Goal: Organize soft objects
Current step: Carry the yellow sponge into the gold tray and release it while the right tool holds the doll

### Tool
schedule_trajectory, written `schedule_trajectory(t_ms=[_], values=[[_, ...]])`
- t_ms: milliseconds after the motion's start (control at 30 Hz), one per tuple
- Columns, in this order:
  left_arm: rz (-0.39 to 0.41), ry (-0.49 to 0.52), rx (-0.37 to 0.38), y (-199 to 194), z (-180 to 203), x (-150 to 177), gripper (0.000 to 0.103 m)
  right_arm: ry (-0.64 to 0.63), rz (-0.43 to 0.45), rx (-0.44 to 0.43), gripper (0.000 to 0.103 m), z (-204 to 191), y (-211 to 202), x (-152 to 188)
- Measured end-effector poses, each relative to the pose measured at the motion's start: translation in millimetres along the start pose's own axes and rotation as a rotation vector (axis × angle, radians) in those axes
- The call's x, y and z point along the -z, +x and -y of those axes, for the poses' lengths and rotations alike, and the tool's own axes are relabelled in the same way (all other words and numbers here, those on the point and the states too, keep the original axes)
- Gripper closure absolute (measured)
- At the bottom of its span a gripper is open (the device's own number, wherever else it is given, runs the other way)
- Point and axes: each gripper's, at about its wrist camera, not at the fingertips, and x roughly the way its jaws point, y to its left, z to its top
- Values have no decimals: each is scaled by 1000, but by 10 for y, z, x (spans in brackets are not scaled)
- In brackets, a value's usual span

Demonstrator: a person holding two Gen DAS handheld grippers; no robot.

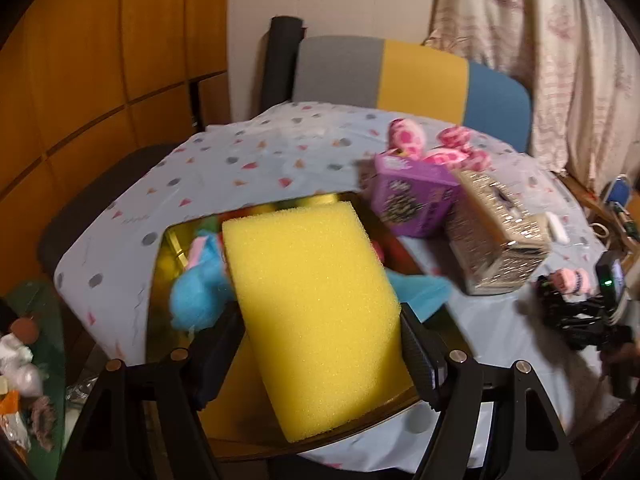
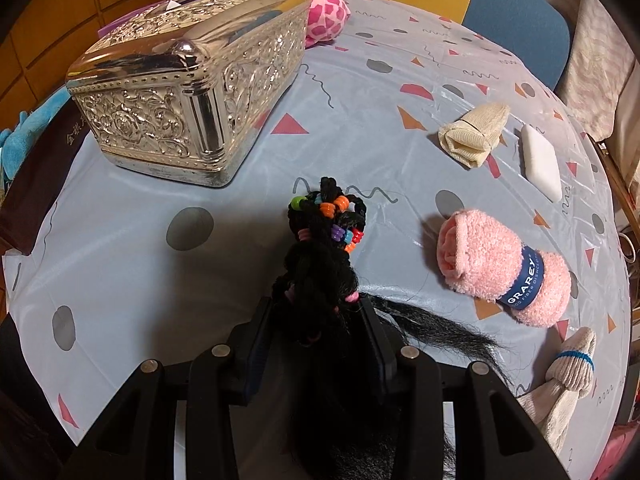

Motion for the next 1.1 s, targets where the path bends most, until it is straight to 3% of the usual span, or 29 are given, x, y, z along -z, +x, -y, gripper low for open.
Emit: schedule_trajectory(t_ms=[333, 667, 733, 867, 1100], values=[[-31, -32, -44, 75, -188, 103, 28, -20, 2, 10, 62, -20, -15, 6], [-43, -216, 134, 129, -667, -106, 28, -40, 7, 20, 62, -30, -31, 26], [-34, -211, 172, 158, -720, -239, 28, -43, 8, 21, 62, -29, -34, 30], [-45, -136, 134, 365, -705, -452, 27, -48, 8, 21, 62, -25, -43, 35], [-173, -99, 106, 1101, -735, -594, 24, -53, 9, 20, 62, -24, -53, 40]])
